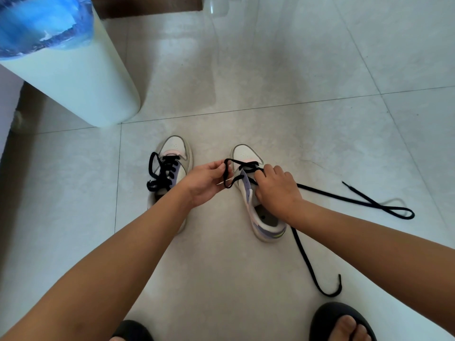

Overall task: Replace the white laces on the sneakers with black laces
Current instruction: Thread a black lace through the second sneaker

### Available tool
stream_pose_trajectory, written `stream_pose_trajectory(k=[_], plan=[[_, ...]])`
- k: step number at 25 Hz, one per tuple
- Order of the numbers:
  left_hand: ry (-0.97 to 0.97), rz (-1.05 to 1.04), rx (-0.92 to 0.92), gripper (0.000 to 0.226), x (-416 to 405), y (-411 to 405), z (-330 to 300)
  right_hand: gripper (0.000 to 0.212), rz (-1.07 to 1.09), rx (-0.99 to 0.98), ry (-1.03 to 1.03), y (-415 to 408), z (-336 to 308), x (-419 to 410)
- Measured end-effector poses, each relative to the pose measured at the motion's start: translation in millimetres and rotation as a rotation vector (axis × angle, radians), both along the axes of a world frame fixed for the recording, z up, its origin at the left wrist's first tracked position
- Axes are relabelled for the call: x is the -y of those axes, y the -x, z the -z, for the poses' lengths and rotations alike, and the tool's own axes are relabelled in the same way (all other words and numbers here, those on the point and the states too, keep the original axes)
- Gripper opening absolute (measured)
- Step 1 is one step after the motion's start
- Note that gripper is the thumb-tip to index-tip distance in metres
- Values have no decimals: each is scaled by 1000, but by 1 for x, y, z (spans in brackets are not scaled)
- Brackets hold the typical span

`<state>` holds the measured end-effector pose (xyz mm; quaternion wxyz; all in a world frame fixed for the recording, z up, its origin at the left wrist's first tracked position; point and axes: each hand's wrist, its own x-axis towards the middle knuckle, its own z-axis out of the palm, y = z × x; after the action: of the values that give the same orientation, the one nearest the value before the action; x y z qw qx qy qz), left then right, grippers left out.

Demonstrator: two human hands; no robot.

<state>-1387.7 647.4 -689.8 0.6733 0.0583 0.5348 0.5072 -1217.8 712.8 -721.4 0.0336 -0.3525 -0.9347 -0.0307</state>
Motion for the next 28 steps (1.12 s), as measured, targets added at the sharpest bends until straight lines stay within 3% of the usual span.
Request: stream_pose_trajectory(k=[7,14,18,23,28], plan=[[26,-156,128,18,-19,13,-13,35,-9,28,30,1,-3,1],[20,-302,130,31,-18,8,6,36,-20,30,72,-5,-3,-7],[62,-225,3,30,-18,3,7,27,-64,-115,172,-1,-5,-5],[150,-210,-86,29,-13,-1,1,20,147,-142,621,15,-11,-23],[170,-90,-196,47,4,-33,7,19,100,-55,588,16,-13,-26]])
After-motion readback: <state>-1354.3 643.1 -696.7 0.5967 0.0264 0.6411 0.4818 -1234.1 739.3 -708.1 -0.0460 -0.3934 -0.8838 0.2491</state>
